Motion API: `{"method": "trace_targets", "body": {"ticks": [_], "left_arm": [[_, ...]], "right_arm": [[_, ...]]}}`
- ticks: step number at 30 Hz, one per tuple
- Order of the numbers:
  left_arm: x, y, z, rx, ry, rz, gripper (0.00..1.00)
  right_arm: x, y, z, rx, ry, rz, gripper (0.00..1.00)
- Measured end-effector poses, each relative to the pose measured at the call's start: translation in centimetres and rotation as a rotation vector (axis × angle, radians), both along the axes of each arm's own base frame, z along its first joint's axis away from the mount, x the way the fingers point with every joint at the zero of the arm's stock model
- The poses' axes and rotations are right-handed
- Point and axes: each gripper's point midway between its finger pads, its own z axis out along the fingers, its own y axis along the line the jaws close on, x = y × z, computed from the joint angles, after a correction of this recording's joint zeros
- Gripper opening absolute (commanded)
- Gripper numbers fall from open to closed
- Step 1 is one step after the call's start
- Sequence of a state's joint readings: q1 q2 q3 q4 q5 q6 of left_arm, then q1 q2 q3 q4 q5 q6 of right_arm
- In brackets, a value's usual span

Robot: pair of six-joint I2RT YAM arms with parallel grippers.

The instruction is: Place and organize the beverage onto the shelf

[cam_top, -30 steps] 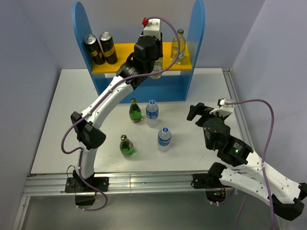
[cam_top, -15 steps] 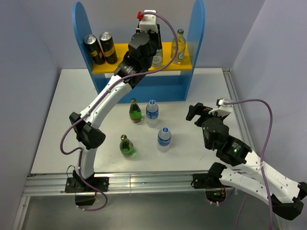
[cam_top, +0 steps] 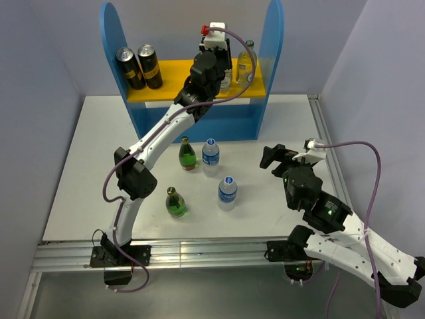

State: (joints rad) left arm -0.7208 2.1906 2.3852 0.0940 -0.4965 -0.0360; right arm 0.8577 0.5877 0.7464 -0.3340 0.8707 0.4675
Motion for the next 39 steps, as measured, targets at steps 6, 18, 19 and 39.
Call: {"method": "trace_targets", "body": {"ticks": [6,18,19,39], "left_arm": [[0.2,-0.5,0.0,-0.009,-0.017,-0.018,0.18],[-0.6,-1.9,0.8,0.010,-0.088,-0.045,0.99],[-0.7,-2.0,0.8,0.013,-0.090,-0.046,0.99],[-11.8,6.8,5.7,0.052,-0.048,-0.010,0.99]], "right_arm": [[0.0,0.1,0.0,0.002,-0.001,0.002,1.00],[0.0,0.1,0.1,0.010,-0.004,0.004,1.00],[0.0,0.1,0.1,0.011,-0.004,0.004,1.00],[0.1,0.3,-0.5,0.009,0.006,0.003,1.00]]}}
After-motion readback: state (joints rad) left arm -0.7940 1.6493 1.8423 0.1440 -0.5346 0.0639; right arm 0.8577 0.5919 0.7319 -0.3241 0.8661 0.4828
